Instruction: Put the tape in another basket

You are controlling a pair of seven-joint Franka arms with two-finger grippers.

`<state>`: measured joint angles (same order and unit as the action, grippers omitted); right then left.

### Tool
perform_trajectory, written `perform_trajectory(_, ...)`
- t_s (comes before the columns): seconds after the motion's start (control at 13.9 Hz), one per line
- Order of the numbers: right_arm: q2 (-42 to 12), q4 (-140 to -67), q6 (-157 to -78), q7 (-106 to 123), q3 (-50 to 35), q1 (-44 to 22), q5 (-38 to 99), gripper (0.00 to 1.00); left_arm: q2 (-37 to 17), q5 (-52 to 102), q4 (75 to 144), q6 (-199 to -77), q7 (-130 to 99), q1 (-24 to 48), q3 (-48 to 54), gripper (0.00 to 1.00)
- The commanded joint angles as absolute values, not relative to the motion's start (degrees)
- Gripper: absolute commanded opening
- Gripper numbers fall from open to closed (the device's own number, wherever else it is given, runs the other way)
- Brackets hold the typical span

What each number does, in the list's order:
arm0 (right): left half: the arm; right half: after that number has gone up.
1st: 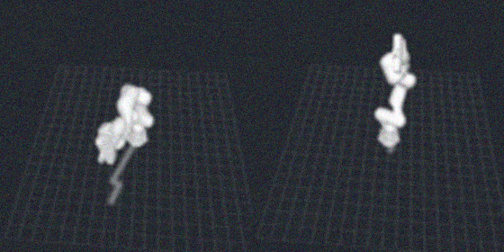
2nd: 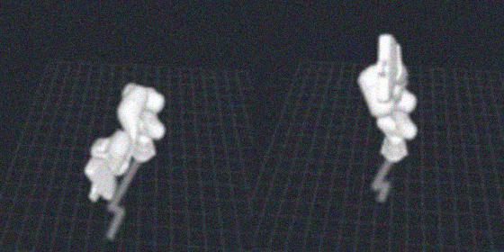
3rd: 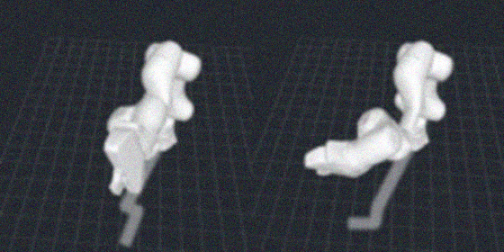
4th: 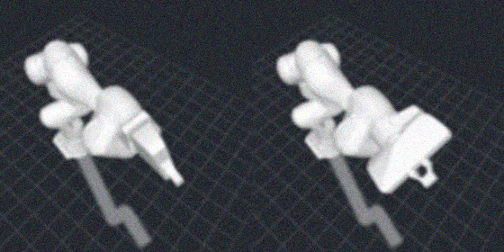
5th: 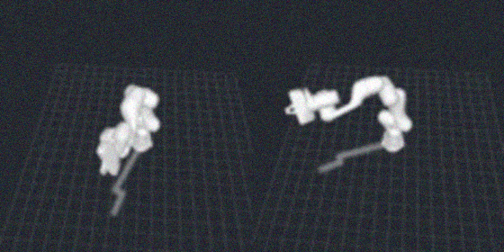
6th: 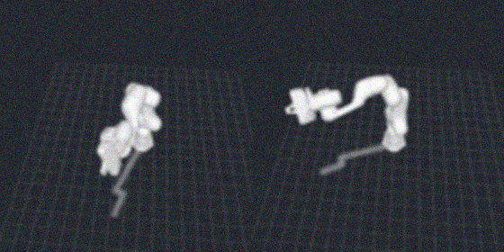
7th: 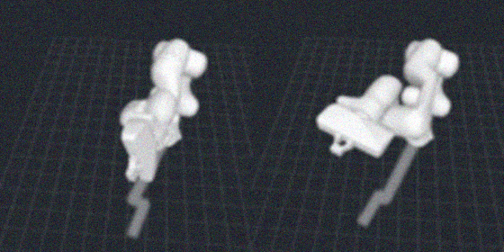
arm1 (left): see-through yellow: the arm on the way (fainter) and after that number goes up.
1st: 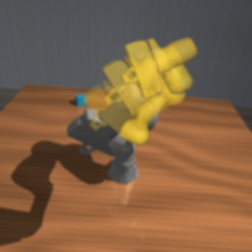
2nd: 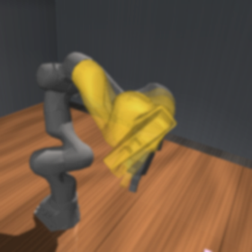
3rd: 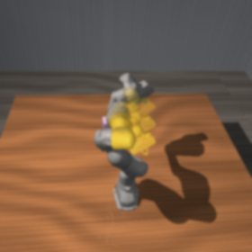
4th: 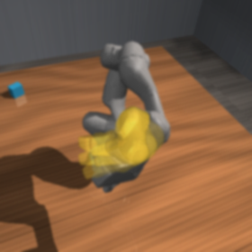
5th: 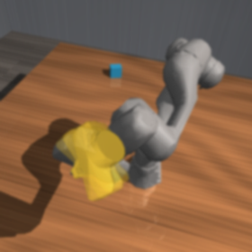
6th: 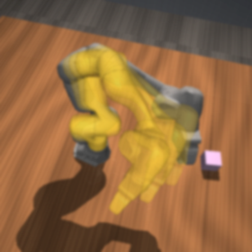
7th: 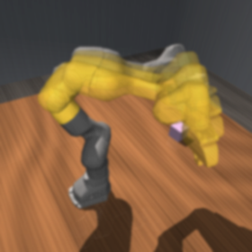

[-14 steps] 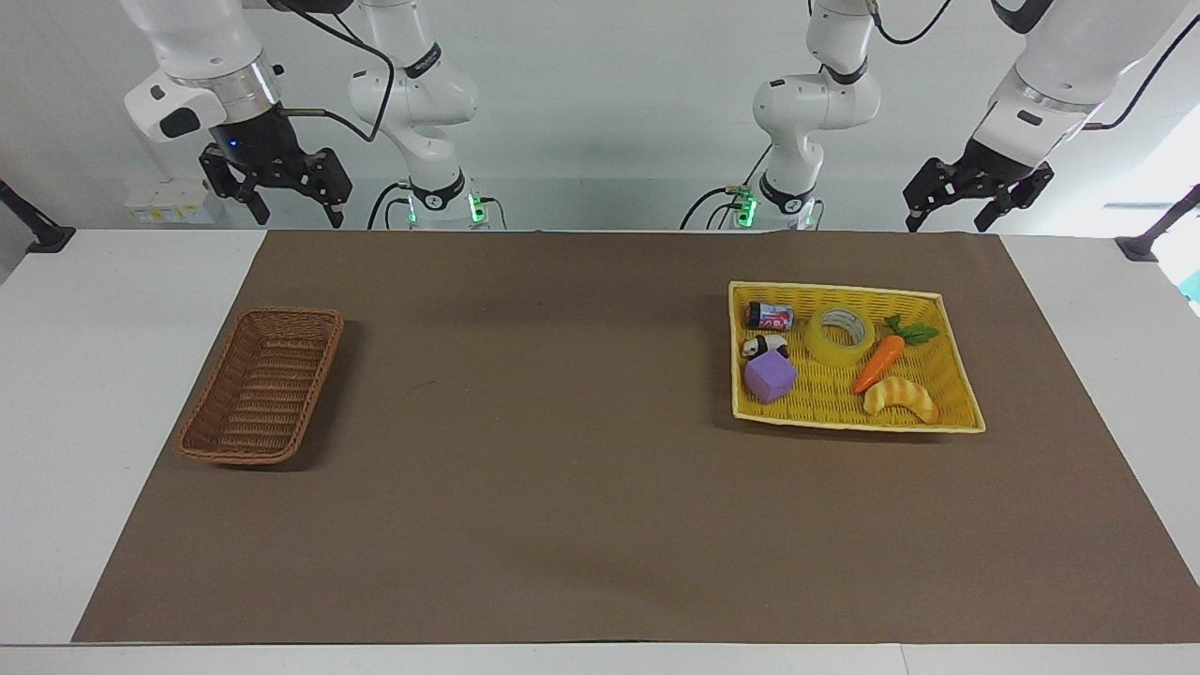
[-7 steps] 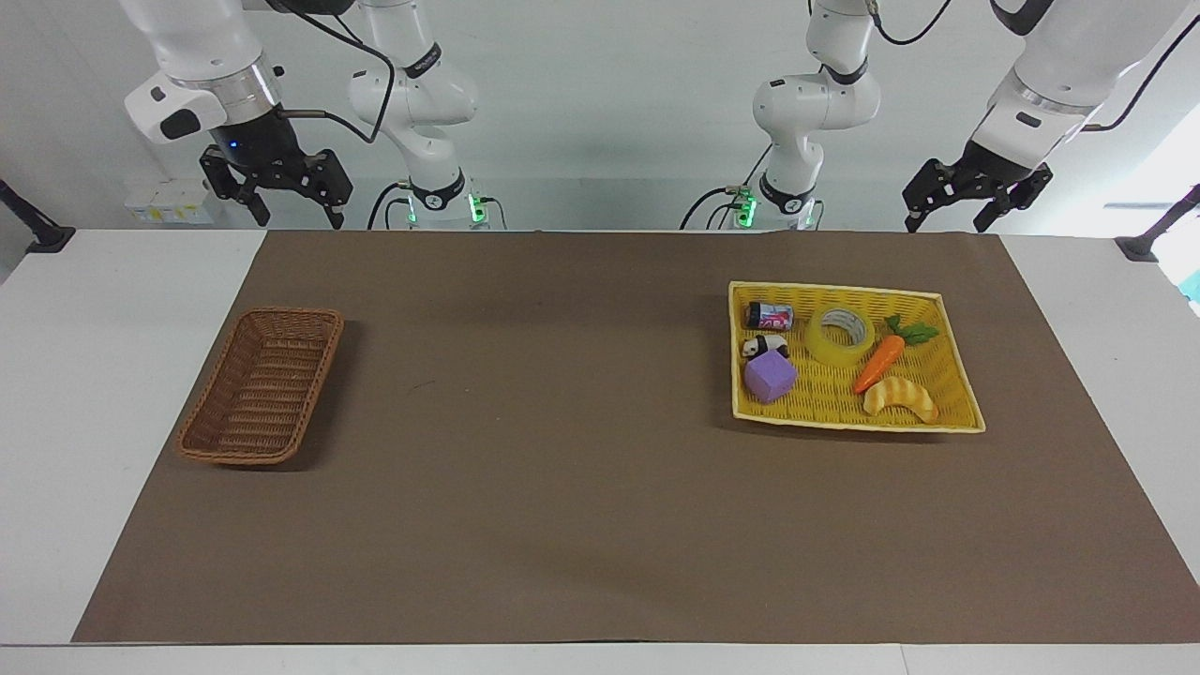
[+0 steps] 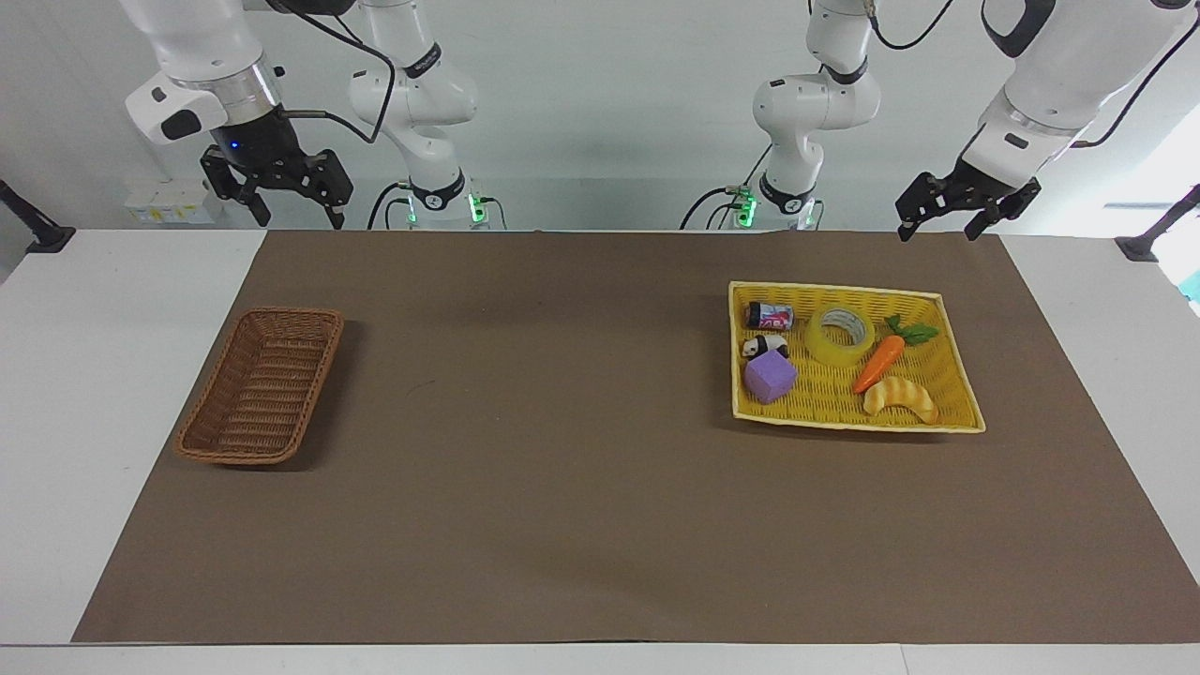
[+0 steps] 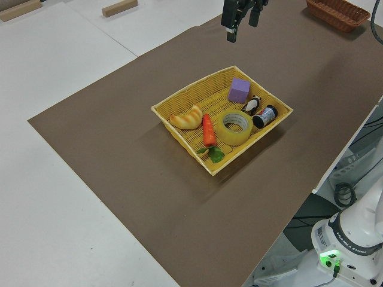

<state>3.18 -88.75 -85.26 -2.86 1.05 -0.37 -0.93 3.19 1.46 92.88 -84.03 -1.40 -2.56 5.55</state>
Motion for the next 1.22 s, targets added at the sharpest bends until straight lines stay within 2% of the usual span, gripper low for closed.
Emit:
perform_trajectory(0.0, 3.8, -89.7, -85.6, -2.2, 0.6, 0.3, 0.0, 1.0, 5.4, 0.9, 98.9, -88.7, -0.5, -3.2, 5.3, 1.0)
perform_trajectory(1.15, 3.8, -89.7, -85.4, -2.2, 0.6, 0.4, 0.0, 1.0, 6.3, 1.2, 128.2, -119.6, 8.2, -5.4, 5.2, 1.0)
